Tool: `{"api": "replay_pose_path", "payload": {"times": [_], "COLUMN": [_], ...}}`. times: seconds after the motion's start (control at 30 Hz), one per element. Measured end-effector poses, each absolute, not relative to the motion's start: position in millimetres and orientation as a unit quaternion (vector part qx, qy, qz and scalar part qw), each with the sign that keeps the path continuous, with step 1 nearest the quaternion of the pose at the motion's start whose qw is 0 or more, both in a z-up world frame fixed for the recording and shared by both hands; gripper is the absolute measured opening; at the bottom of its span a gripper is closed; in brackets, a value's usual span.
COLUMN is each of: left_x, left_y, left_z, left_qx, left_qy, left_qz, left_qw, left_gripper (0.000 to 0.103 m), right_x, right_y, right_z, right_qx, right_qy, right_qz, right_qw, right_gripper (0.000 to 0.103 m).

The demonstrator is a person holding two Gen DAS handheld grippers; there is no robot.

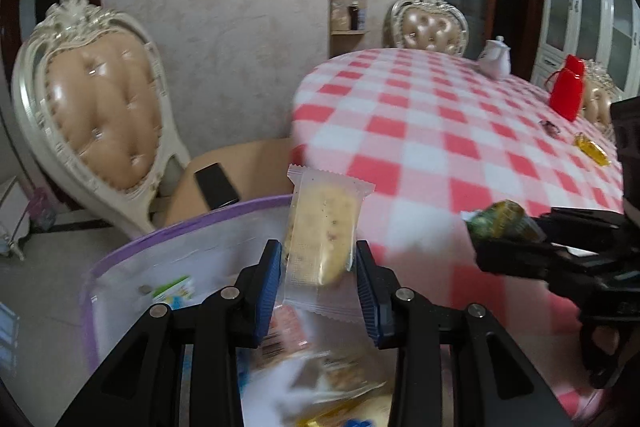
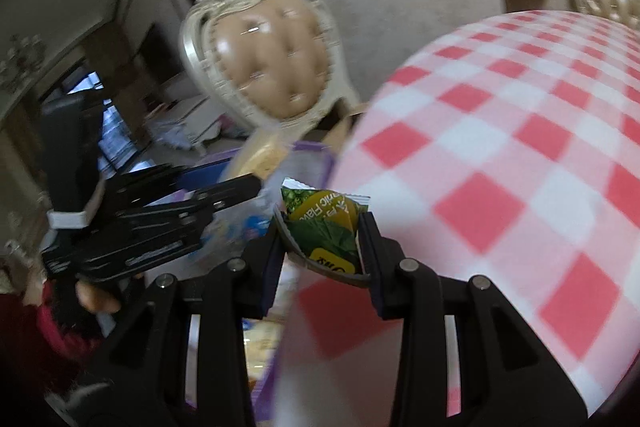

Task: Organize snacks
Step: 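Carry both packs over the white box and open both tools to release them, then move both tools back over the remaining snacks on the table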

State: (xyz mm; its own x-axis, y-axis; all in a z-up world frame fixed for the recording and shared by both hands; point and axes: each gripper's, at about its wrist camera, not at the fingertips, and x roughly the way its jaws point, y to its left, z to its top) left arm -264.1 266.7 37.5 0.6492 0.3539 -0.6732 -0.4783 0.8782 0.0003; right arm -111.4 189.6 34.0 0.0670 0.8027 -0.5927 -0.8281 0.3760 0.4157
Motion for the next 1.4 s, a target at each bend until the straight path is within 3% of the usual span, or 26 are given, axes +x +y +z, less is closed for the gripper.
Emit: {"api": "replay_pose_path", "payload": {"times": [0.57, 0.6, 0.67, 0.73, 0.97, 1.17, 1.4], "left_x": [-298, -298, -298, -299, -274, -193, -23], "left_y": [304, 305, 306, 305, 291, 240, 110], "left_z": [35, 36, 40, 44, 71, 95, 84], "left_qx": [-0.087, -0.087, -0.093, -0.1, -0.106, -0.138, -0.173], "left_qy": [0.362, 0.359, 0.352, 0.338, 0.31, 0.299, 0.324], "left_qz": [0.301, 0.304, 0.31, 0.314, 0.293, 0.164, -0.047], "left_qw": [0.878, 0.878, 0.879, 0.882, 0.898, 0.93, 0.929], "left_gripper": [0.039, 0.041, 0.057, 0.084, 0.085, 0.087, 0.088], "right_x": [-188, -185, -177, -167, -109, -35, 23], "right_y": [232, 230, 226, 219, 158, 46, -123], "right_z": [34, 34, 35, 39, 66, 64, 61], "right_qx": [-0.121, -0.117, -0.098, -0.074, 0.01, 0.098, 0.221], "right_qy": [0.356, 0.359, 0.366, 0.374, 0.358, 0.368, 0.349], "right_qz": [0.64, 0.636, 0.632, 0.633, 0.588, 0.453, 0.265], "right_qw": [0.67, 0.673, 0.676, 0.674, 0.725, 0.806, 0.871], "right_gripper": [0.043, 0.053, 0.062, 0.062, 0.072, 0.077, 0.079]}}
